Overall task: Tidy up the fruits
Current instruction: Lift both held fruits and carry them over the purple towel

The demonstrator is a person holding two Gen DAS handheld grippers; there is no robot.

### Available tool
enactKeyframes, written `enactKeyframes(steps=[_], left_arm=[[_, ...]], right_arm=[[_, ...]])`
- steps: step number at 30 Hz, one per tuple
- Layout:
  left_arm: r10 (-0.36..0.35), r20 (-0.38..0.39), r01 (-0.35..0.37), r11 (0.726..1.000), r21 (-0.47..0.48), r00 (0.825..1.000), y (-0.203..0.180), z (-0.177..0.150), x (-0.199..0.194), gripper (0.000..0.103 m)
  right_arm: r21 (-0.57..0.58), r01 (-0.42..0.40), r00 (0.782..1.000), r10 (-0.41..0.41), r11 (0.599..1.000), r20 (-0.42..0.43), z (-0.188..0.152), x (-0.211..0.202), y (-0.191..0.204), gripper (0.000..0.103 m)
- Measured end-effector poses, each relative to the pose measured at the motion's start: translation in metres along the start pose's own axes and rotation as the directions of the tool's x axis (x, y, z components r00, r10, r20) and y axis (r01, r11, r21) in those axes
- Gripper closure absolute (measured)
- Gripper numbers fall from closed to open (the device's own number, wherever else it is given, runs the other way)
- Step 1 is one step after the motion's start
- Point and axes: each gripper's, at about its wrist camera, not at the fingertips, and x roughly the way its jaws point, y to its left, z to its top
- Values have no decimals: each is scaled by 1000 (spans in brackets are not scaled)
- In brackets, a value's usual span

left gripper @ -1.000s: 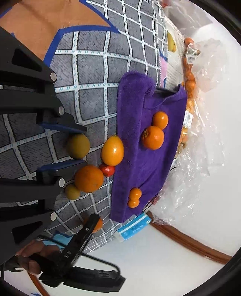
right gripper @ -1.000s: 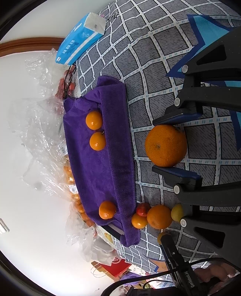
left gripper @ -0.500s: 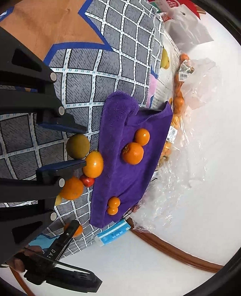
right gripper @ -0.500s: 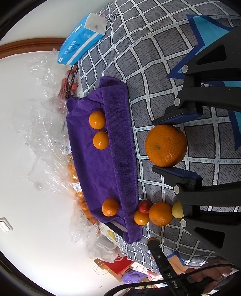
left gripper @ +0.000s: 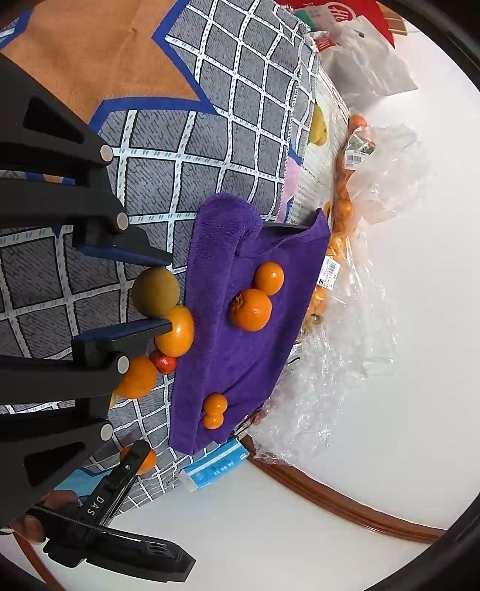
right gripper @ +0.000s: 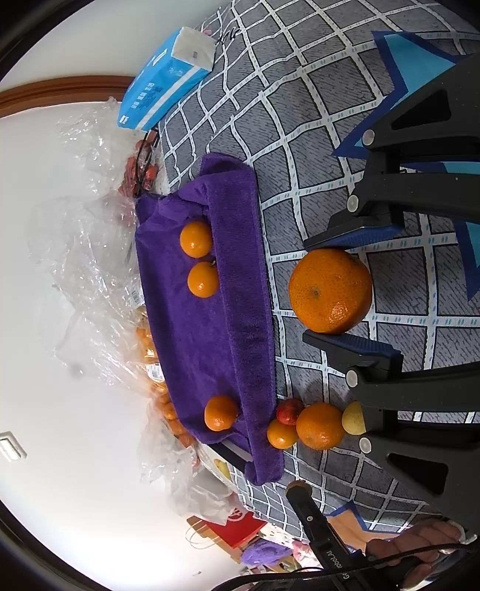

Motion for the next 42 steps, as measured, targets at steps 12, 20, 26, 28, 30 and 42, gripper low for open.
enactKeyframes(steps=[12,20,26,28,30,42], left_arm=[[-36,42,37,999,-26,998,5,3,-10,75],[-63,52,66,996,-62,997,10,3,-12,75],[-52,76,57,996,-63,996,11,4,-16,75],[-41,70,46,997,-67,997,12,5,-16,75],[-54,57,59,995,-82,997,15,7,-18,75],[23,113,-27,999,34,993,-8,76,-37,75]], right_arm=[[-12,-3,999,3,1000,44,0,-9,4,61],[-6,-8,997,8,1000,81,-1,-17,3,61],[-5,-22,995,22,1000,93,-1,-18,3,61],[4,-24,996,24,1000,90,0,-17,2,61],[4,-17,996,16,1000,88,1,-18,1,61],[-85,-60,991,70,995,118,59,-34,26,61]])
